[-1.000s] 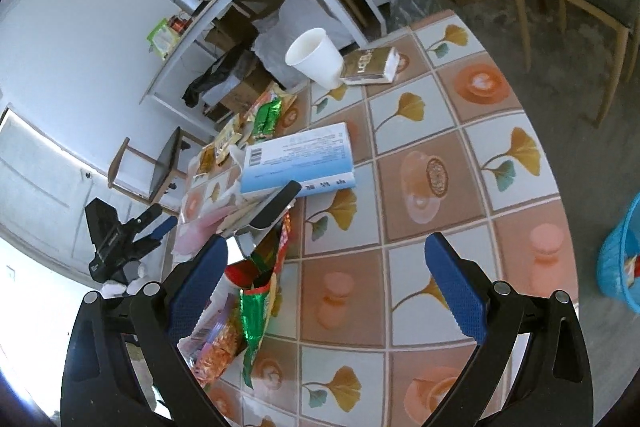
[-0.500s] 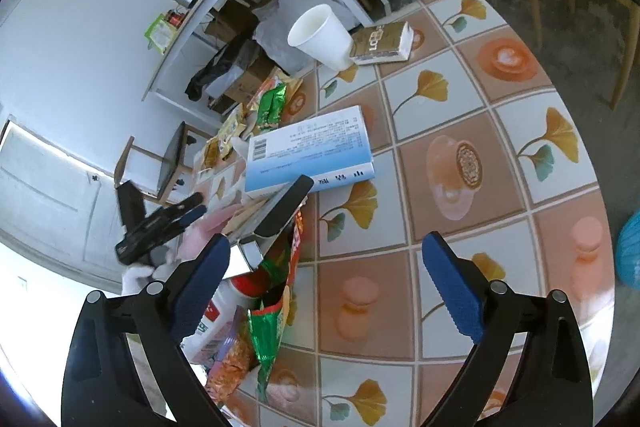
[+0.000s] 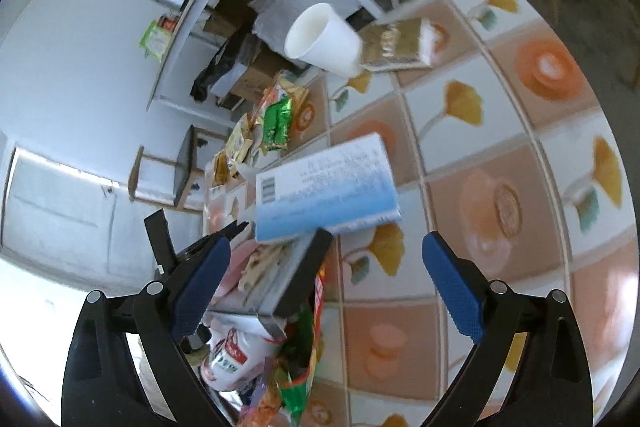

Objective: Collect trash
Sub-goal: 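Grasp the white plastic bag with the left tool while the right tool grasps the blue-white box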

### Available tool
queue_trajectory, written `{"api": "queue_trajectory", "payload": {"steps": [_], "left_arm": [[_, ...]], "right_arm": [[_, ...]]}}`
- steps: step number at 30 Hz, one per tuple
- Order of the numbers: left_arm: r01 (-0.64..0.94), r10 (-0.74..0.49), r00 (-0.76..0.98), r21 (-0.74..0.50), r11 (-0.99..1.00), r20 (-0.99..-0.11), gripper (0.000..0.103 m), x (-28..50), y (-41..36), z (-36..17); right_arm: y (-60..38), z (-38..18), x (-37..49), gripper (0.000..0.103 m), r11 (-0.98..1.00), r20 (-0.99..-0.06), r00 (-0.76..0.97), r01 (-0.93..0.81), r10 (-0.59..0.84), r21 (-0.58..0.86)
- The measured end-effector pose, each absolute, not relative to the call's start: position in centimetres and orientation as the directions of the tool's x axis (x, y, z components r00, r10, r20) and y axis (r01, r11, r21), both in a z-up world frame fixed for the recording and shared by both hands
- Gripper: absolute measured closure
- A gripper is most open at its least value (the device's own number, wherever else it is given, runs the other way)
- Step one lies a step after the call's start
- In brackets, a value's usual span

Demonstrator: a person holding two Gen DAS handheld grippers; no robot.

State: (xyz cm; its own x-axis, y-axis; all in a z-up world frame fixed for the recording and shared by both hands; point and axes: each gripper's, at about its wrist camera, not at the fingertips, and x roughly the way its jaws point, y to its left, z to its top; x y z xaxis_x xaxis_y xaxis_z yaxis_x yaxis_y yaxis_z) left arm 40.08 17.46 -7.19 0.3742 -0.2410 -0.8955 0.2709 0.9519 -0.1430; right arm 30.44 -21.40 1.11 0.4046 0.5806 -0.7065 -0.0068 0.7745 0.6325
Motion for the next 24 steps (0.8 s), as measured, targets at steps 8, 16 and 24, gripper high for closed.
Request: {"api": "queue_trajectory", "payload": {"steps": [8,16,24], "left_arm": [[0.222,-0.286,0.37,-0.215,0.951,-0.884,0.085,40.4,19.1,-7.5],[0.18,-0.335,0.369,-0.287,0.941,-0.867,0.088,40.5,20.1,-7.7],[0.183,-0.332,0.371,-0.282,0.942,-0.867,0.088,40.5,20.0,-7.7]], "right_arm": [[-15.2,1.9,33.0,0.01,0.867,-0.823,0.458,-0.492,0.336,0.08],[-12.9,-0.6,35.5,0.01,0.746,-0.882,0.319,-0.664,0.347,0.053],[-8.9,0.9,34.6,0.008,0.582,-0.876,0.188,-0.804,0.445,0.122]]}}
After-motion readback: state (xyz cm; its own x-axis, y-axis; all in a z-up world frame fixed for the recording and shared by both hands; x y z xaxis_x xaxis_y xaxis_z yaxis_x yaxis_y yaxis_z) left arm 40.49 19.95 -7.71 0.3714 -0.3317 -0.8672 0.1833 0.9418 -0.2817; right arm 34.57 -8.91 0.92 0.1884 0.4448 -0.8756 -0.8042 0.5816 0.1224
